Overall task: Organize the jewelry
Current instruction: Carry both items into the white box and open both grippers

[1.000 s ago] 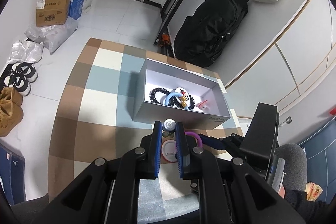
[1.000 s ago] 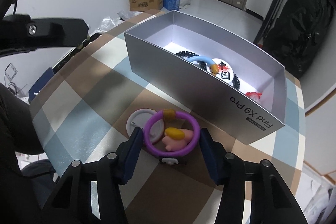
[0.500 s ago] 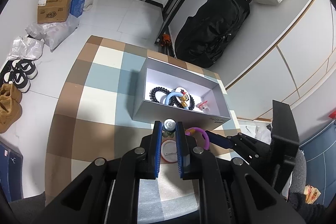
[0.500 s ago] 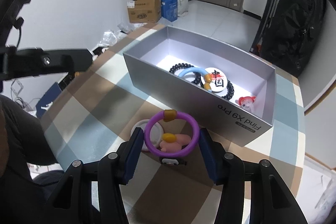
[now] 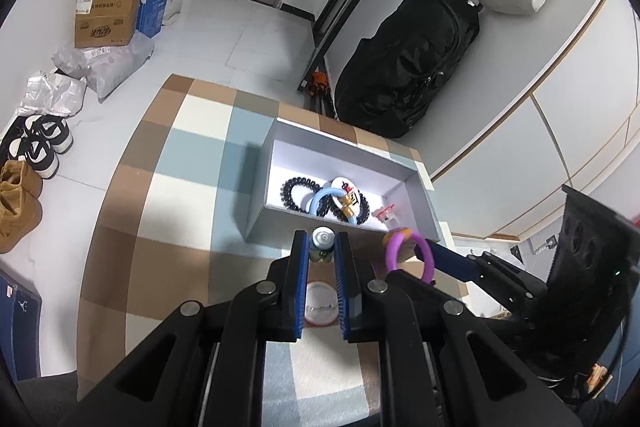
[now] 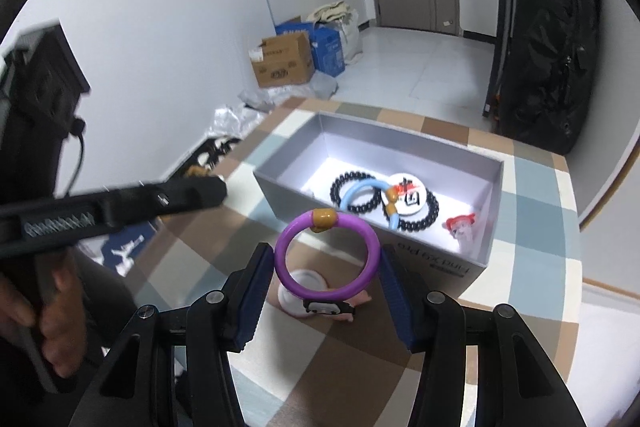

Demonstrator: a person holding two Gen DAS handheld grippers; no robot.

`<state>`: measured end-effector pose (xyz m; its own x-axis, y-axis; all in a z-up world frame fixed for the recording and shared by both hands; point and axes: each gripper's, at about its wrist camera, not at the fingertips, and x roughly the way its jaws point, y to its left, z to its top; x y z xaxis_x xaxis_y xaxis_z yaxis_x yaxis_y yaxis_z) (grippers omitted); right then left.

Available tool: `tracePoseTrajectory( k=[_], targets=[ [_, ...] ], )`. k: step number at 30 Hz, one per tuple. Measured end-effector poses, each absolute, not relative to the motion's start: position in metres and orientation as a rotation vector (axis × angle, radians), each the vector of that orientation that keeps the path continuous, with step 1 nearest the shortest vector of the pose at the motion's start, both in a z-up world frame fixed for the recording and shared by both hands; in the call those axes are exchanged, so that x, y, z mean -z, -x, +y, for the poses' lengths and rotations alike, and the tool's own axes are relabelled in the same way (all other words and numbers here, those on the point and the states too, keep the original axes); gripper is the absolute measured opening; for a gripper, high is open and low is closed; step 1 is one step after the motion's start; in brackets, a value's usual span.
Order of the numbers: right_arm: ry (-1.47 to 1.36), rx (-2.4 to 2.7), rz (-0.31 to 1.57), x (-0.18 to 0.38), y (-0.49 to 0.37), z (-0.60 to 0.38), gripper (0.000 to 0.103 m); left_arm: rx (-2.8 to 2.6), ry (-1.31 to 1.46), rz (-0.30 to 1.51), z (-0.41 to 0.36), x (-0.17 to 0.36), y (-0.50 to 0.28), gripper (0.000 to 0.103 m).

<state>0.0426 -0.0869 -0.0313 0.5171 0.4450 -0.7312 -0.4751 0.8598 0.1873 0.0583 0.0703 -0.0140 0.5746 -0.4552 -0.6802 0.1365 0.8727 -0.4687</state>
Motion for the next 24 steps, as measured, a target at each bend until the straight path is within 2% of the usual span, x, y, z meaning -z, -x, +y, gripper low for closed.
tracePoseTrajectory(
  k=[14, 24],
  targets=[
    [-0.078, -0.542, 0.819, 0.008, -0.061, -0.111, 0.053, 0.405, 0.409, 0.858, 0.040, -0.002, -0.084, 0.008],
    [-0.179, -0.524, 0.823, 0.006, -0.089, -0.133, 0.053, 0.396, 0.426, 0.905, 0.028, 0.010, -0.113, 0.008]
  ],
)
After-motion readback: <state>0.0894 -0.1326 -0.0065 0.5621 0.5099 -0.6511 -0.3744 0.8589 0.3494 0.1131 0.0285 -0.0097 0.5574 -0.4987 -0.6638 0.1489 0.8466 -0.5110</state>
